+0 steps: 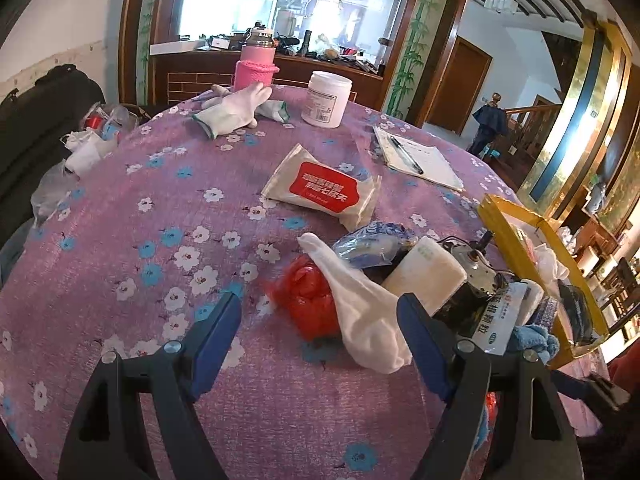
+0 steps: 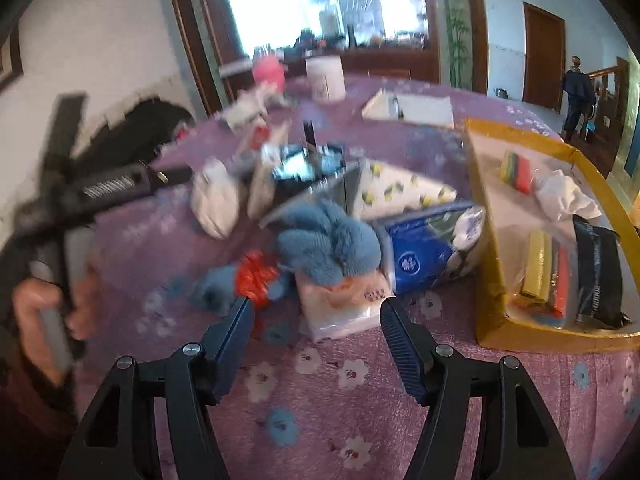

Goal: Organize soft objects
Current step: 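Grasp the blue cloth with red band with left tool while right grasps pink tissue pack, then lift the blue cloth and pink tissue pack toward the yellow tray with both tools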

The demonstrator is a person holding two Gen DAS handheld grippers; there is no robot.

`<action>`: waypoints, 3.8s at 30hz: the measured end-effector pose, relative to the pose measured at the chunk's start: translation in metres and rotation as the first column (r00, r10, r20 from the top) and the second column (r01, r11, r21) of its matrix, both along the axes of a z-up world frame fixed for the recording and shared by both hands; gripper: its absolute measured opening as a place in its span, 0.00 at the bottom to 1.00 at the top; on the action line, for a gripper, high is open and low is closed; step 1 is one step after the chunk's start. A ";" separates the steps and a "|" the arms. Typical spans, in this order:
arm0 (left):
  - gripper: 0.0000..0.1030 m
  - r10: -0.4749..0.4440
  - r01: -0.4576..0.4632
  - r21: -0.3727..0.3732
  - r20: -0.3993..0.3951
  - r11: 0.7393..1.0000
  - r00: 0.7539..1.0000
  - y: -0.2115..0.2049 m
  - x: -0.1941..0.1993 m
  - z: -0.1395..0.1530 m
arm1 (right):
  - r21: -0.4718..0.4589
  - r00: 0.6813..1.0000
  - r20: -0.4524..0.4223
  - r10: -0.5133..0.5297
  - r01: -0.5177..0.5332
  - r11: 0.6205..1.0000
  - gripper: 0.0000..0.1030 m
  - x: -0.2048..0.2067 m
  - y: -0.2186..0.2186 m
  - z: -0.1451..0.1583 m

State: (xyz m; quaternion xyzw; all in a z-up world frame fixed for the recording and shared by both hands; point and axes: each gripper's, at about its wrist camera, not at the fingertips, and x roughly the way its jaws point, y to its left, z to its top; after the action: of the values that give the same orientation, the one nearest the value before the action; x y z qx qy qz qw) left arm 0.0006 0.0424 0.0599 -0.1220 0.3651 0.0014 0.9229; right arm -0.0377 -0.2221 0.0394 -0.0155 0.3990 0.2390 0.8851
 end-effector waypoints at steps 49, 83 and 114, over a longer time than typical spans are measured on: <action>0.33 -0.480 0.507 0.179 -0.174 0.843 0.860 -0.133 -0.022 -0.038 | 0.040 0.996 -0.047 -0.082 0.084 0.996 0.57 -0.001 -0.015 -0.011; 0.32 -0.391 0.390 0.022 0.023 0.921 0.920 -0.080 -0.026 -0.002 | 0.341 0.986 -0.113 0.126 -0.080 0.936 0.53 -0.028 -0.019 -0.001; 0.32 -0.447 0.433 0.165 0.055 0.886 0.893 -0.138 -0.049 0.028 | 0.235 0.988 0.082 -0.128 0.106 0.966 0.53 -0.047 -0.075 0.033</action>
State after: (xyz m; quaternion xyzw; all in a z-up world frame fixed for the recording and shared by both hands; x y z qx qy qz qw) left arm -0.0479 -0.0954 0.0882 0.0330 0.3396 -0.1866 0.9213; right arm -0.0847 -0.2974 0.0721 0.0991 0.3257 0.2301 0.9117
